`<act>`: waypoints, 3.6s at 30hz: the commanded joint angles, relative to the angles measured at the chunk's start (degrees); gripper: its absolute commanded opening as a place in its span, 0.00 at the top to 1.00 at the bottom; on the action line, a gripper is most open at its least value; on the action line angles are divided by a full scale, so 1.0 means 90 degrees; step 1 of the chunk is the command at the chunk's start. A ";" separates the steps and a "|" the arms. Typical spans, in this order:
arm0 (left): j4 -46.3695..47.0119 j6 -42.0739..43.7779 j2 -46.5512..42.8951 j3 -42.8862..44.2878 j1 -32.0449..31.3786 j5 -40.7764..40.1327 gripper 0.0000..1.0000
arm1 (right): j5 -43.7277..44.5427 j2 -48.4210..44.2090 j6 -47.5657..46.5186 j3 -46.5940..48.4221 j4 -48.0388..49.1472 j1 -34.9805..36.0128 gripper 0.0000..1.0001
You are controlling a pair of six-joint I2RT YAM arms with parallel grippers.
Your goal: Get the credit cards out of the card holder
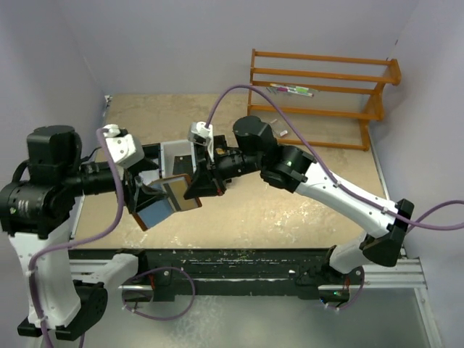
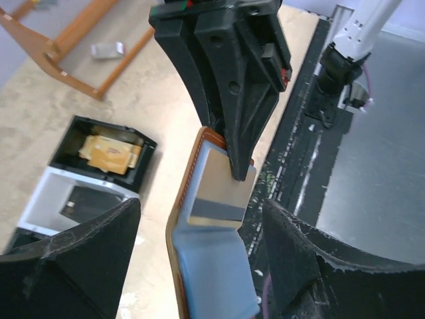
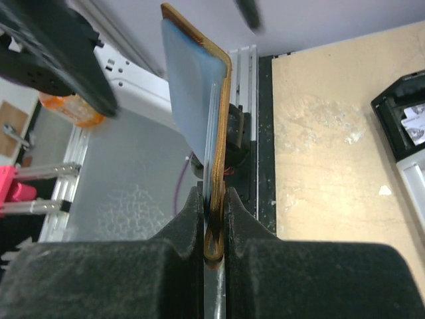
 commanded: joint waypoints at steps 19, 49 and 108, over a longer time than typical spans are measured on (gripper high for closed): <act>-0.0335 0.0305 0.0525 -0.1243 -0.0285 0.1296 0.88 | -0.0226 0.1390 -0.1890 0.2979 -0.2514 0.0298 1.00; 0.4872 -0.5119 -0.0248 -0.0950 -0.0219 0.1000 1.00 | 0.1710 -0.0376 0.4580 -0.3580 1.0313 0.0033 0.23; 0.0816 -0.0731 0.0375 -0.1289 -0.0385 0.1640 1.00 | -0.0040 0.0159 0.0397 0.0834 0.0215 -0.0766 0.30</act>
